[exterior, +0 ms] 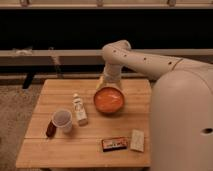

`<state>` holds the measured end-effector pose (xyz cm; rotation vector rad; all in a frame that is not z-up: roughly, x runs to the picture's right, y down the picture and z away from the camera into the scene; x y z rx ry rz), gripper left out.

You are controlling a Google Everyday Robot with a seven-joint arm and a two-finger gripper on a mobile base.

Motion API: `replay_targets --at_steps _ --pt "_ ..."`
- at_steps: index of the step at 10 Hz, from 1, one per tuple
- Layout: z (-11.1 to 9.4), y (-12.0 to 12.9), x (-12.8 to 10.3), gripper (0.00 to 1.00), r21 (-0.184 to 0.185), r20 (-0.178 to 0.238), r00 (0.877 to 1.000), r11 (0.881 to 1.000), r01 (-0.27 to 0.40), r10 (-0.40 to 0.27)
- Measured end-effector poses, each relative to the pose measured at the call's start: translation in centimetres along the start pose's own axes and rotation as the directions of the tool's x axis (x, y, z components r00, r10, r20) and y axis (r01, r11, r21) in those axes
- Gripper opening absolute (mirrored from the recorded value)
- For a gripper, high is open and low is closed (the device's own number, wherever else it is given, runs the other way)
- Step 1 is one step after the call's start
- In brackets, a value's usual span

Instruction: Drag the pepper across the table

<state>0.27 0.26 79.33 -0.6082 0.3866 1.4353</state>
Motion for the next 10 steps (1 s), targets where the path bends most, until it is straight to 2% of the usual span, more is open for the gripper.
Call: replay_targets --at_steps 3,5,8,10 --pt "-0.8 7.6 0.1 0.8 0.004 0.005 0.997 0.997 0.077 -0.077" --pt "-0.9 13.7 -0.4 0.8 0.005 0.007 0.989 0.989 0.146 -0.146" --pt "0.0 21.1 -1.0 0.8 0.0 0.008 0.974 0.974 0.228 -0.228" --pt "1.4 24.8 0.6 0.8 0.002 -0.015 0.965 0.965 0.263 -0.263"
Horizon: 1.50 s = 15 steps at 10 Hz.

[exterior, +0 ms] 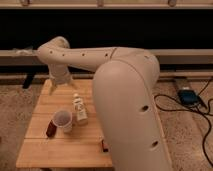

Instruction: Drag the pepper across the table

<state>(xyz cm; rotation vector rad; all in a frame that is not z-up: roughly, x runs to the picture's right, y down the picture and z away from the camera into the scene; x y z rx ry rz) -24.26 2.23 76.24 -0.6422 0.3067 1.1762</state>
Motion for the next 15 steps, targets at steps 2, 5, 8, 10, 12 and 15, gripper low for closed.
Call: replay_targets --at_steps 2,5,8,10,12,15 --pt "2.7 2.8 0.9 0.8 0.007 -0.037 0.999 0.999 0.031 -0.031" --pt "5.9 5.5 2.9 0.8 0.012 -0.086 0.994 0.997 0.075 -0.074" --pt "7.0 7.4 2.6 0.8 -0.018 -0.102 0.99 0.996 0.092 -0.094" --pt "7.9 9.6 3.2 0.8 -0.034 -0.114 0.986 0.992 0.118 -0.121" --pt "10.1 11.1 3.5 0.8 -0.044 -0.132 0.982 0.991 0.129 -0.134" --pt "12.4 10.1 2.9 0.8 -0.042 -0.162 0.98 0.993 0.108 -0.114"
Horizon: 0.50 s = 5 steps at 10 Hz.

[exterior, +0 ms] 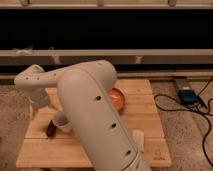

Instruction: Drag the pepper across the table

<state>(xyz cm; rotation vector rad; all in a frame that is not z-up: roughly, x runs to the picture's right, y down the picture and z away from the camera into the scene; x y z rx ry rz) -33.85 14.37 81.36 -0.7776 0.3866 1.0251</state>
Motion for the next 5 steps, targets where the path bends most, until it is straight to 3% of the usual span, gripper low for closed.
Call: replay_targets --at_steps 5 --pt "2.9 -2.6 -1.1 0.8 0.002 -0.069 0.995 0.997 -0.074 0.074"
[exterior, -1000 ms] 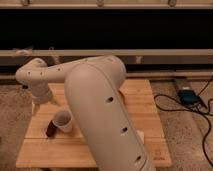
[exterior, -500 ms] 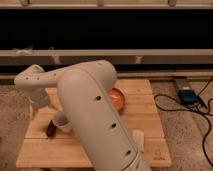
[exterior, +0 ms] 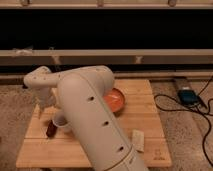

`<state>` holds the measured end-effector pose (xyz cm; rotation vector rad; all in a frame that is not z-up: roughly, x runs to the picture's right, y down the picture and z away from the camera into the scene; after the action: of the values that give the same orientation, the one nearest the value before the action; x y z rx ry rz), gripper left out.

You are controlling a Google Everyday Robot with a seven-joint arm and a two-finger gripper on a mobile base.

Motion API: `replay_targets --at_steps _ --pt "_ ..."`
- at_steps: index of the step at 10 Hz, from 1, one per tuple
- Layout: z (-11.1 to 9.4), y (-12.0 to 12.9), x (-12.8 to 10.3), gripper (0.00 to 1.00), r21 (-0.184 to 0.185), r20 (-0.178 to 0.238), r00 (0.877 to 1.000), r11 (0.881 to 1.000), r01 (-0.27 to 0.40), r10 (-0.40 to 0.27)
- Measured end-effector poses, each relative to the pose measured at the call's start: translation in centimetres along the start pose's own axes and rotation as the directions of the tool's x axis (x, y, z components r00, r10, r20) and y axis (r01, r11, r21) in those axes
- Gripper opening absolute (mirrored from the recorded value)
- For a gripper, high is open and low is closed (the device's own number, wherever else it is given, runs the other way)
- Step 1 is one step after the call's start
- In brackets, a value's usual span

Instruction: Drag the pepper across the table

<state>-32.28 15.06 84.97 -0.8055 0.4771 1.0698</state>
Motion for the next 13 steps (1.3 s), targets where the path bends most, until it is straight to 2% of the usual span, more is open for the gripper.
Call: replay_targets --at_steps 4,5,6,11,13 --pt "1.3 -1.0 1.1 0.8 0.023 -0.053 0.998 1.0 -0.017 0.019" --pt "1.6 -1.1 1.3 0.75 0.026 -0.065 0.998 0.999 -0.021 0.023" --pt "1.8 -1.2 1.4 0.67 0.027 -0.072 0.997 0.999 -0.023 0.025" --pt "2.6 -1.0 1.7 0.15 0.027 -0.097 0.995 1.0 -0.013 0.016" --pt "2.3 -1.1 1.7 0.07 0.022 -0.097 0.995 1.0 -0.015 0.017"
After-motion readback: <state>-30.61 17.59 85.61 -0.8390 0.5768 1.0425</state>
